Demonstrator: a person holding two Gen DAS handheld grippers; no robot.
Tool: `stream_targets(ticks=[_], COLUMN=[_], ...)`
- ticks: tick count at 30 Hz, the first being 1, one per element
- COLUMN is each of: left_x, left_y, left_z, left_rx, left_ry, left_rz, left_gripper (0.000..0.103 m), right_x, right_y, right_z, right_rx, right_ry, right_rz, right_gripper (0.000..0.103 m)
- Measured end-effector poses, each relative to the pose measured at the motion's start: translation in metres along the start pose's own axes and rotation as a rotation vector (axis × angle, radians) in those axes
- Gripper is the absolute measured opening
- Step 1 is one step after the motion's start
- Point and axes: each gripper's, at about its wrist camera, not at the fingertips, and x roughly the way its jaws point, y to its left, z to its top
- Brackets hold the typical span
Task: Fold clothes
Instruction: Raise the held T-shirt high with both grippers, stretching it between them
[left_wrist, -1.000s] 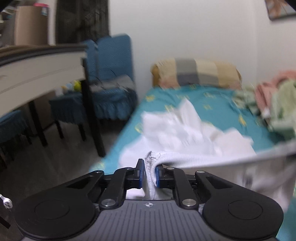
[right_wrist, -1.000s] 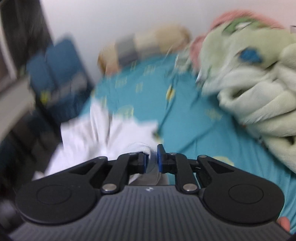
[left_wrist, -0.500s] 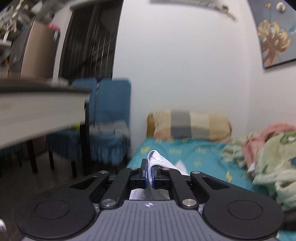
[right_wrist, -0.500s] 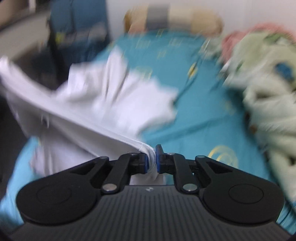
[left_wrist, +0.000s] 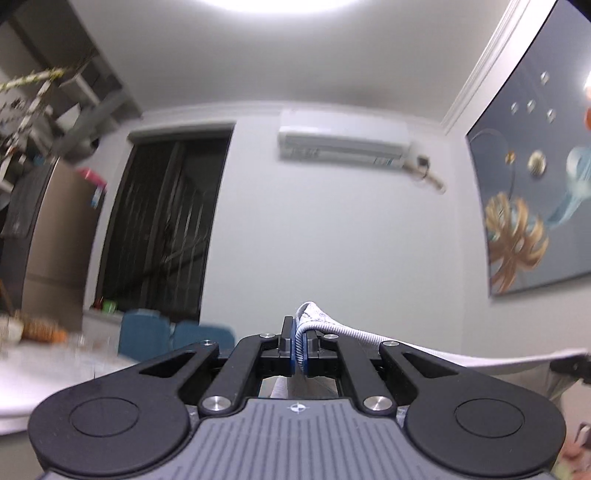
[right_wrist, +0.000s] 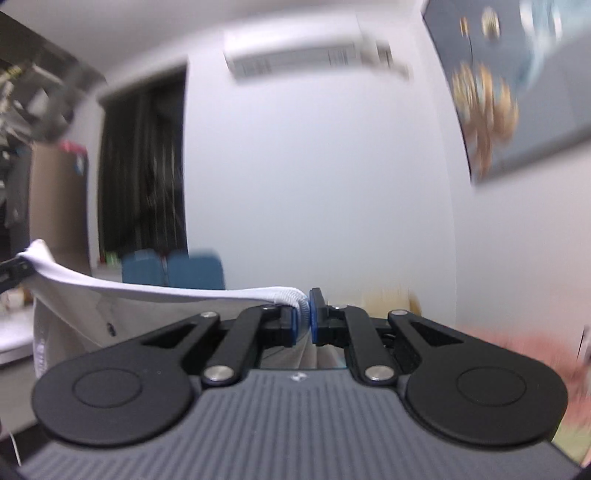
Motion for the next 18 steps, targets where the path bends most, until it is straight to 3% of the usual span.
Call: stream_targets(ticks=[7, 11, 14, 18], left_x=[-0.053, -0.047, -0.016, 0.062], left_y=[-0.017, -0.015, -0.011, -0.001], left_z=[0.111, 0.136, 0.122, 0.057], left_rx=[0.034, 0.016, -0.001, -0.020], left_ry=[-0.100, -0.062, 0.015, 0.148], left_rz=[-0.043, -0.074, -0.081, -0.063], left_gripper=[0.004, 0.004, 0.004, 0.004], right_x=[-0.085, -0.090, -0.064, 0.002], right_y=[0.005, 0.006, 0.007, 0.003], right_z=[0.111, 0.143, 0.142, 0.105], right_rx=[-0.058, -0.104, -0.114, -0.113], right_ry=[-0.184, -0.211, -0.175, -0.071], right_rz=[0.034, 0.021, 0.017, -0.006], right_gripper=[0.010, 0.010, 0.010, 0.010])
